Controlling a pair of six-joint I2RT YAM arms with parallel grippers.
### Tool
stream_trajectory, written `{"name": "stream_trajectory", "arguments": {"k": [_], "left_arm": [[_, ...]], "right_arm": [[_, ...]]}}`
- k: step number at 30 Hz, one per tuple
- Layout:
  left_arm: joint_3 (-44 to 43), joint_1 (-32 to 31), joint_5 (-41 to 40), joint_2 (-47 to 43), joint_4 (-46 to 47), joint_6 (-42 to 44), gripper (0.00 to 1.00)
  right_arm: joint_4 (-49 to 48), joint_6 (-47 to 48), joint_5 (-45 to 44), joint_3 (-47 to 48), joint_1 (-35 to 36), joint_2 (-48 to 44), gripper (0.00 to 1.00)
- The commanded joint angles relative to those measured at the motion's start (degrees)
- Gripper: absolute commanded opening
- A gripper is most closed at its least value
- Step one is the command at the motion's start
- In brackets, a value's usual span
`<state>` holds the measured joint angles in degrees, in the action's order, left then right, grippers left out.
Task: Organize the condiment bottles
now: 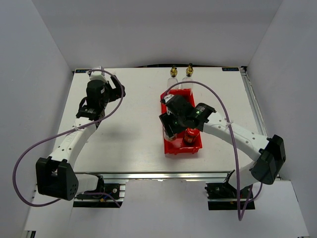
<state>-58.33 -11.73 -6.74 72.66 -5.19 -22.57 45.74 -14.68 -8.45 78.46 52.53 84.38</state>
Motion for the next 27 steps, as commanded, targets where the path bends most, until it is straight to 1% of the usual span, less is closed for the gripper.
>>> {"name": "stream_trajectory", "arguments": {"k": [1,3,6,10,14,15,16,17,18,20,21,26,27], "left_arm": [[0.8,0.2,-1.3,-2.6,-1.0,-0.4,0.98],[1.0,0.2,-1.1,-2.8,-1.5,-0.5,0.98],[1.6,0.3,-0.7,-3.4,-1.1,-0.5,0.98],[2.0,0.2,-0.2,-3.7,-1.1,-0.7,0.98],[2.1,0.3,-0.4,-4.2,-1.6,-0.8,0.98],[2.1,0.2,-0.4,-4.3,-1.6,-0.7,0.98],[2.1,0.2,-0.4,-4.5,-1.7,-0.8,0.98],[2.1,0.2,-0.3,-4.6,-1.6,-0.8,0.98],[2.2,0.3,-0.3,-4.7,-1.5,-0.8,0.98],[2.1,0.2,-0.3,-4.8,-1.8,-0.8,0.98],[2.0,0.2,-0.4,-4.8,-1.8,-0.8,0.98],[1.8,0.3,-0.5,-4.7,-1.8,-1.0,0.98],[1.8,0.3,-0.5,-4.7,-1.8,-1.1,0.98]], "right_arm": [[-3.6,-1.8,-1.8,-1.7,-0.2,-1.7,0.02],[-4.4,-2.6,-2.8,-4.3,-0.2,-1.8,0.02],[-8.4,-2.9,-4.6,-8.3,-0.2,-3.1,0.04],[-9.7,-3.9,-6.4,-11.2,-0.2,-2.8,0.06],[-11.1,-5.0,-8.0,-13.3,-0.3,-2.0,0.15],[-11.5,-5.1,-8.1,-13.7,-0.3,-1.9,0.27],[-11.9,-5.2,-7.8,-14.3,-0.4,-1.8,0.34],[-12.9,-5.3,-7.6,-14.4,-0.4,-1.8,0.38],[-13.0,-5.3,-7.4,-14.6,-0.4,-1.8,0.46],[-13.1,-5.5,-7.1,-14.5,-0.4,-1.8,0.55],[-13.0,-5.6,-7.5,-14.5,-0.3,-1.8,0.61],[-12.9,-6.4,-7.3,-14.8,-0.3,-3.0,0.7],[-12.4,-6.5,-7.4,-14.7,-0.4,-3.4,0.76]]}}
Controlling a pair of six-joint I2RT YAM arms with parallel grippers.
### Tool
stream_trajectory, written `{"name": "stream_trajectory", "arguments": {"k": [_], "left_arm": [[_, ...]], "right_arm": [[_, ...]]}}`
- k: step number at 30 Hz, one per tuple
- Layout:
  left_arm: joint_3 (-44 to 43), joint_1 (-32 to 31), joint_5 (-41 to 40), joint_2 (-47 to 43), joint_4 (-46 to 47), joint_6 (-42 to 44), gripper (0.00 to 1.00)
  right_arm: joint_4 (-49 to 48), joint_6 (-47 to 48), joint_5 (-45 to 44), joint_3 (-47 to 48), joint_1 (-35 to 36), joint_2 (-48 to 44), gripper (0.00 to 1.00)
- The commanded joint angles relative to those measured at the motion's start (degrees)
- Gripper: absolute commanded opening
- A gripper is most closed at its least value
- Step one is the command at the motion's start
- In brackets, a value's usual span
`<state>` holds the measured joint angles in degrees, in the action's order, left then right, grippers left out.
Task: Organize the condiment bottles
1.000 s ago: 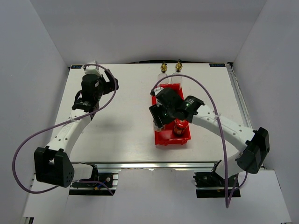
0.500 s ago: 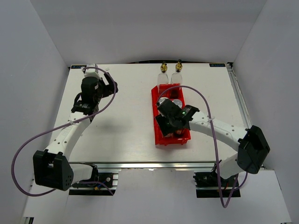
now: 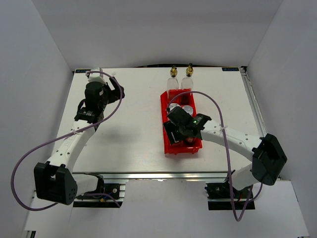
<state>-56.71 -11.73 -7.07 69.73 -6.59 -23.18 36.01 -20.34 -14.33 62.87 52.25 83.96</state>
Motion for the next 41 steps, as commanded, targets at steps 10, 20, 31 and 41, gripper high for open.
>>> {"name": "stream_trajectory", "arguments": {"k": [10,20,31,41], "left_arm": [[-0.7,0.2,-0.8,-1.4,-0.5,-0.8,0.98],[-3.0,0.3,-5.1,-2.2,-3.0,-1.0,0.98],[1.2,0.2,-15.3,-2.9,-1.1,-2.5,0.98],[8.6,0.3,-19.9,-12.9,4.4,0.1,0.98]], "right_arm": [[-3.0,1.1,3.8,2.6,0.0,-6.7,0.78],[0.0,3.0,-10.5,10.8,-9.0,-13.1,0.89],[-10.2,-3.6,-18.6,-8.7,-34.0,-33.0,0.89],[-16.6,0.3,-20.6,-16.7,-34.0,-41.8,0.89]]}}
